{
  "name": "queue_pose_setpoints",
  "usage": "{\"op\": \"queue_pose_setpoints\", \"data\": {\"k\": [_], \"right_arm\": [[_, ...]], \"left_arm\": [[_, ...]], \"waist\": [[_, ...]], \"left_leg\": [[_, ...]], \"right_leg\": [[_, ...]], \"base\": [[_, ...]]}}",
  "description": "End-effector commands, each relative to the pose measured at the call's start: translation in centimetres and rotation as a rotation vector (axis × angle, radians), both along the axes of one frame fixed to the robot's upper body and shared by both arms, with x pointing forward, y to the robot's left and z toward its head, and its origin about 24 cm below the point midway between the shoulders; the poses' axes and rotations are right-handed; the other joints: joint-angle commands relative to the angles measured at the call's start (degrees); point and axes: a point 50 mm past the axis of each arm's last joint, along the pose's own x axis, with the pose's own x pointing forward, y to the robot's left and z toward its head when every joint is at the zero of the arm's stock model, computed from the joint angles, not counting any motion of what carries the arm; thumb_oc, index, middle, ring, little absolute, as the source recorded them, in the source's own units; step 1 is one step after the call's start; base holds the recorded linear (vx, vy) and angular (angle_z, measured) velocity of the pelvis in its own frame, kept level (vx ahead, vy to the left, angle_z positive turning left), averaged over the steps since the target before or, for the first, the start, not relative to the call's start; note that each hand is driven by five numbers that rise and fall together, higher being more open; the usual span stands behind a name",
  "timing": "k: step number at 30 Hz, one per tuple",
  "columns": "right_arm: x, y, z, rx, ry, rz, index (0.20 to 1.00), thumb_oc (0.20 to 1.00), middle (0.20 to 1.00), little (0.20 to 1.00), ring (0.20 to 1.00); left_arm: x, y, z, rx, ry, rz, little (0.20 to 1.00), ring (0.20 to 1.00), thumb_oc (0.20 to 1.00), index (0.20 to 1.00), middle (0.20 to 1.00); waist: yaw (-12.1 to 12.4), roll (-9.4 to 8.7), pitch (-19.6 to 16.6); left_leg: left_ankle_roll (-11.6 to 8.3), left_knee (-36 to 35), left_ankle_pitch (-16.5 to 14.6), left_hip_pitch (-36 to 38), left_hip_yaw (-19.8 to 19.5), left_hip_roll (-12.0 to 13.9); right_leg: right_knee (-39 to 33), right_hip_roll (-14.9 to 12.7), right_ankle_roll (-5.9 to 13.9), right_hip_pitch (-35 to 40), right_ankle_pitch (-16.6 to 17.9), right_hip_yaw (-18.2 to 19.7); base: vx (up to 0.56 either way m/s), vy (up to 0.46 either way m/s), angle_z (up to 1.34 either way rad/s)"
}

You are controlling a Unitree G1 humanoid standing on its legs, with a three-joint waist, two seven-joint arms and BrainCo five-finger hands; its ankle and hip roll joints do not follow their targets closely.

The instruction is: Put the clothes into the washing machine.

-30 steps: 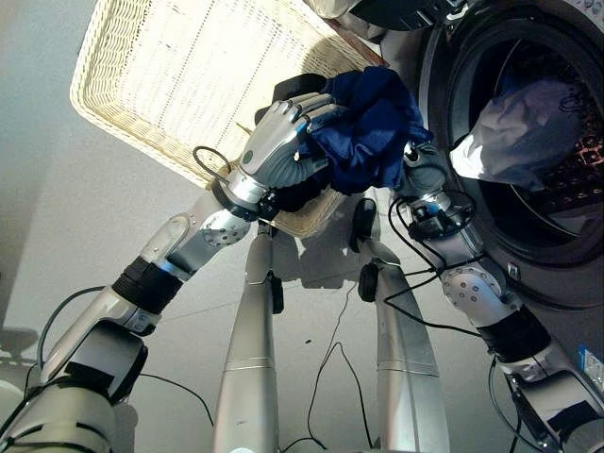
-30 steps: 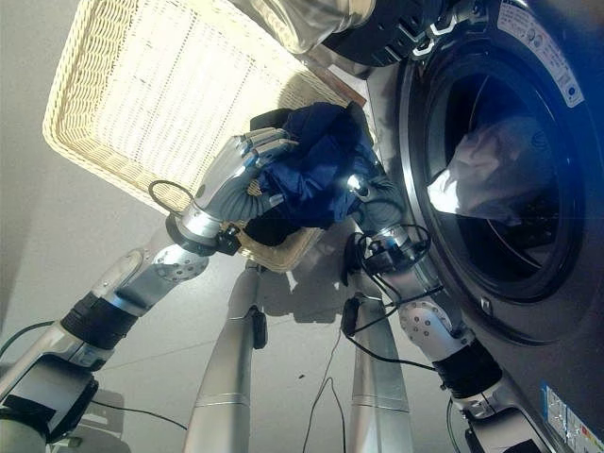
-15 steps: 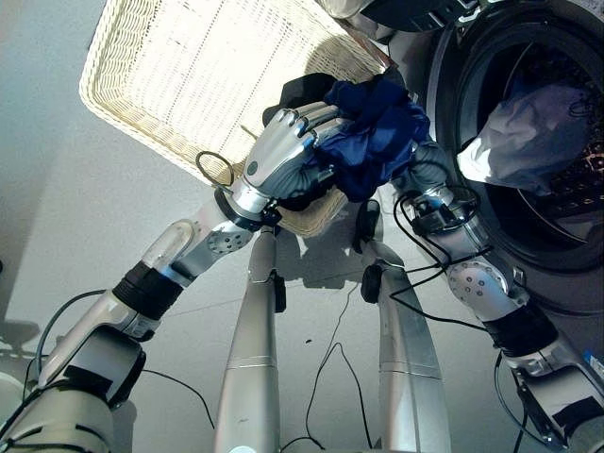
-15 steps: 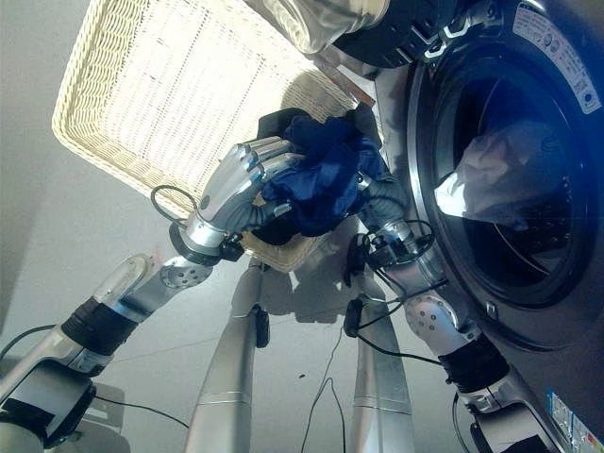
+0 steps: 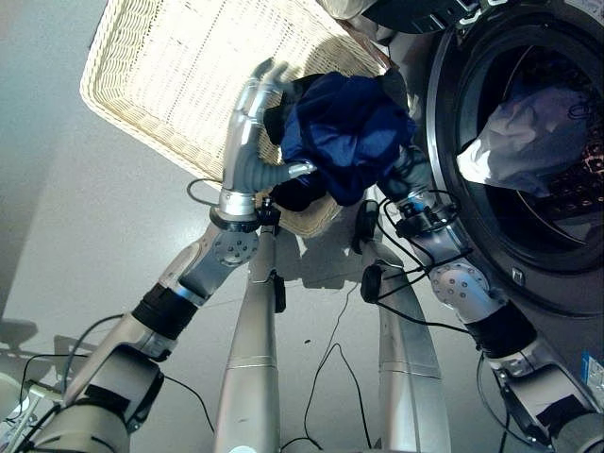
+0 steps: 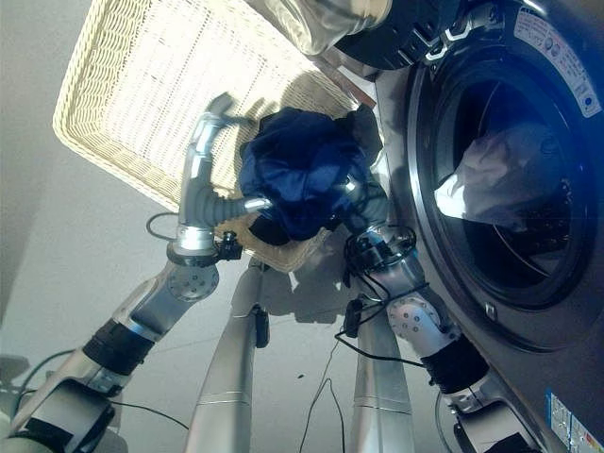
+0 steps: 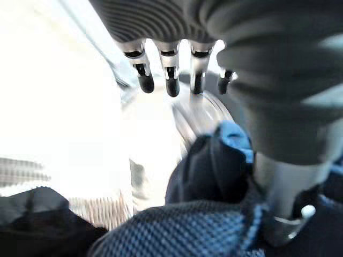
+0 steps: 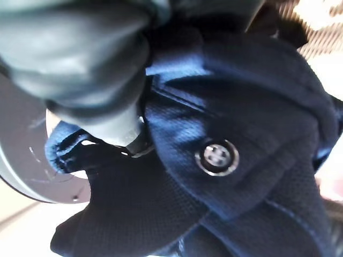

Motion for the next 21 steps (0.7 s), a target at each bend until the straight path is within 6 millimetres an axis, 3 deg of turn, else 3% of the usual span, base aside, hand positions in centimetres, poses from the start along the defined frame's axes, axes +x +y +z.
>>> {"op": "queue_pose_setpoints", "data": {"k": [1, 7, 14, 21], "right_arm": [[-1.6, 0.4, 1.5, 0.114, -0.079, 0.087, 0.2, 0.2, 0.2, 0.2, 0.2], [-1.2, -1.1, 1.7, 0.267, -0.04, 0.072, 0.2, 0.2, 0.2, 0.2, 0.2], [0.0, -3.9, 1.5, 0.371, -0.026, -0.091, 0.2, 0.2, 0.2, 0.2, 0.2], [2.7, -9.1, 0.5, 0.46, 0.106, -0.374, 0.2, 0.2, 0.2, 0.2, 0.2]], "left_arm": [[-1.6, 0.1, 2.0, -0.2, -0.145, -0.108, 1.0, 1.0, 1.0, 1.0, 1.0], [-2.0, 0.4, 2.3, -0.234, -0.177, -0.14, 1.0, 1.0, 1.0, 1.0, 1.0], [-1.4, 1.3, 2.2, -0.274, -0.152, -0.14, 1.0, 1.0, 1.0, 1.0, 1.0], [1.3, 3.0, 1.6, -0.311, -0.046, -0.039, 1.0, 1.0, 1.0, 1.0, 1.0]], "waist": [[-0.17, 1.13, -1.11], [-0.15, 1.05, -1.11], [-0.54, 0.92, -1.11], [-0.9, 0.98, -1.11]], "left_leg": [[0.43, 6.43, -6.69, -1.02, 0.07, -3.47], [0.48, 6.28, -6.63, -0.59, 0.13, -3.46], [0.32, 6.81, -6.88, -0.29, 0.39, -3.3], [-0.19, 7.39, -7.31, 0.08, 0.78, -2.98]], "right_leg": [[-15.97, 1.44, 7.09, 5.05, 11.74, -3.17], [-15.73, 1.52, 6.98, 5.47, 11.59, -3.19], [-15.3, 1.6, 7.0, 5.7, 11.59, -2.8], [-14.71, 1.79, 7.11, 5.94, 11.46, -2.43]], "base": [[0.01, -0.013, 0.06], [0.0, -0.002, 0.01], [0.0, 0.0, 0.0], [0.0, 0.0, 0.0]]}}
